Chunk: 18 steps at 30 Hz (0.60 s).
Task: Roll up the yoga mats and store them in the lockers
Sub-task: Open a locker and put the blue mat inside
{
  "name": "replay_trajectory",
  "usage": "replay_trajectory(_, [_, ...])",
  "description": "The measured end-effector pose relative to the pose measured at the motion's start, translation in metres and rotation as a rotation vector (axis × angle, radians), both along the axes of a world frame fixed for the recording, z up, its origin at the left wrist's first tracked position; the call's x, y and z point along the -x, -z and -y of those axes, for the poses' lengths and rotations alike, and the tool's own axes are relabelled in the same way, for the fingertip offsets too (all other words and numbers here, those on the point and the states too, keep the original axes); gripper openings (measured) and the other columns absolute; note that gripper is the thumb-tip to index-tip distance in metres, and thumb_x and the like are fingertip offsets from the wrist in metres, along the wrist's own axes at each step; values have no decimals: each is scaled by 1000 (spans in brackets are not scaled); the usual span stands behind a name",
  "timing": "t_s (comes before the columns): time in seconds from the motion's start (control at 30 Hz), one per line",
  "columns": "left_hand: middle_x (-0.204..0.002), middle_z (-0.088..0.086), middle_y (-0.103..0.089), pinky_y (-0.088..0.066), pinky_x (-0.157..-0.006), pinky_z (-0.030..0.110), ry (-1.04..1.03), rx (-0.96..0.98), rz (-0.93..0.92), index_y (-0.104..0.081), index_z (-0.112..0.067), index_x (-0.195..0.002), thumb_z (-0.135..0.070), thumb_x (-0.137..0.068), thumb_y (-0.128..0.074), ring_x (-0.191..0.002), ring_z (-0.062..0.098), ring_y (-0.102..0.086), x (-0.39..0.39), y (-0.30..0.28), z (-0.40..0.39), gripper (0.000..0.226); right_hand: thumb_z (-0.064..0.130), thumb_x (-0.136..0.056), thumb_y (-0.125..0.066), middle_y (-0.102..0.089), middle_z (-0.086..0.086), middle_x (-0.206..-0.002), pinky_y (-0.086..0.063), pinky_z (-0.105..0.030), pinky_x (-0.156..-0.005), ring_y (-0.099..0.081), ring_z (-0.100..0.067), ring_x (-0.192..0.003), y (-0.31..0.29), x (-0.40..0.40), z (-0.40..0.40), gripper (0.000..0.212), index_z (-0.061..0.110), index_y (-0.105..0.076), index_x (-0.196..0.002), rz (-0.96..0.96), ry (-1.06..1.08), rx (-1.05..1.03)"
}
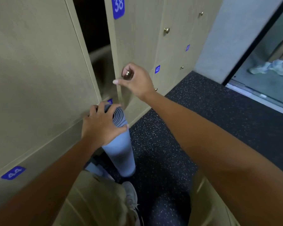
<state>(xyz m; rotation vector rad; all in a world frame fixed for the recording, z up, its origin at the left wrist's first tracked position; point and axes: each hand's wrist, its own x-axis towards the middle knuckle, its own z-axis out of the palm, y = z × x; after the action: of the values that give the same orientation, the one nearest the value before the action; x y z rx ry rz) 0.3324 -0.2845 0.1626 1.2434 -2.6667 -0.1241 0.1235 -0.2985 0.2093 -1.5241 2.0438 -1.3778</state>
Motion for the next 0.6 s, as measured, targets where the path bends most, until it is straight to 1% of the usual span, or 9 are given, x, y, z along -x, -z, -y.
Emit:
replay_trajectory(0.07, [-142,-2,-41,-49,-89,50,3,-1,-8,-39,-47,-140,-88,-66,-34,-123,32,-45,1,-1,-3,85,54,-66,-90,-65,9,-79,-57,-40,-70,-58,-9,-72,1,7,-20,45,27,-58,-83,-57,43,-11])
replay_trajectory(0.13, [-142,-1,-41,-48,-90,50,-2,4,4,-38,-48,-140,-88,-65,-32,-124,32,-44,2,-1,-6,85,59,-66,-87,-63,10,-82,-57,-43,-74,-59,-13,-79,2,16,-36,47,31,-53,-81,-117,112,-22])
replay_trajectory(0.23, [-141,-1,-42,-46,-91,51,-3,26,22,-38,-48,-140,-88,-65,-32,-124,32,-44,8,-1,-13,85,54,-74,-84,-60,9,-88,-54,-45,-79,-56,-16,-88,3,30,-60,45,26,-51,-85,-190,190,-28])
replay_trajectory(0.33, [-141,0,-44,-45,-92,50,3,46,19,-39,-48,-140,-88,-67,-36,-124,32,-45,16,0,-21,84,47,-83,-79,-57,7,-97,-53,-43,-81,-55,-16,-92,3,39,-86,41,25,-47,-94,-244,253,-46])
replay_trajectory(0.43, [-142,0,-42,-45,-93,51,18,55,27,-38,-48,-142,-86,-73,-49,-126,32,-43,24,1,-27,80,43,-87,-76,-57,5,-110,-53,-39,-77,-59,-17,-90,7,53,-112,49,25,-41,-115,-184,360,-47])
replay_trajectory(0.5, [-143,-1,-41,-45,-93,51,21,47,34,-37,-48,-143,-85,-75,-51,-128,32,-41,25,0,-29,79,47,-89,-74,-60,6,-123,-54,-32,-75,-63,-11,-90,11,66,-131,60,23,-40,-132,-107,424,-60])
replay_trajectory(0.53, [-144,-1,-40,-45,-93,52,23,45,37,-36,-48,-144,-85,-76,-52,-128,32,-41,25,-1,-30,79,51,-90,-71,-62,6,-125,-53,-26,-71,-64,-7,-87,12,76,-141,63,21,-41,-136,-72,459,-90])
replay_trajectory(0.57, [-144,-1,-40,-46,-93,52,25,44,36,-36,-48,-144,-85,-76,-52,-128,32,-41,24,-1,-31,79,56,-91,-68,-65,6,-120,-49,-20,-65,-63,-3,-82,13,84,-152,63,20,-44,-136,-49,495,-136])
replay_trajectory(0.6, [-144,0,-40,-46,-92,52,25,50,29,-37,-47,-144,-84,-77,-52,-128,32,-41,23,-1,-32,78,60,-91,-64,-68,5,-113,-45,-18,-61,-62,-3,-79,13,92,-161,61,18,-50,-132,-36,536,-184])
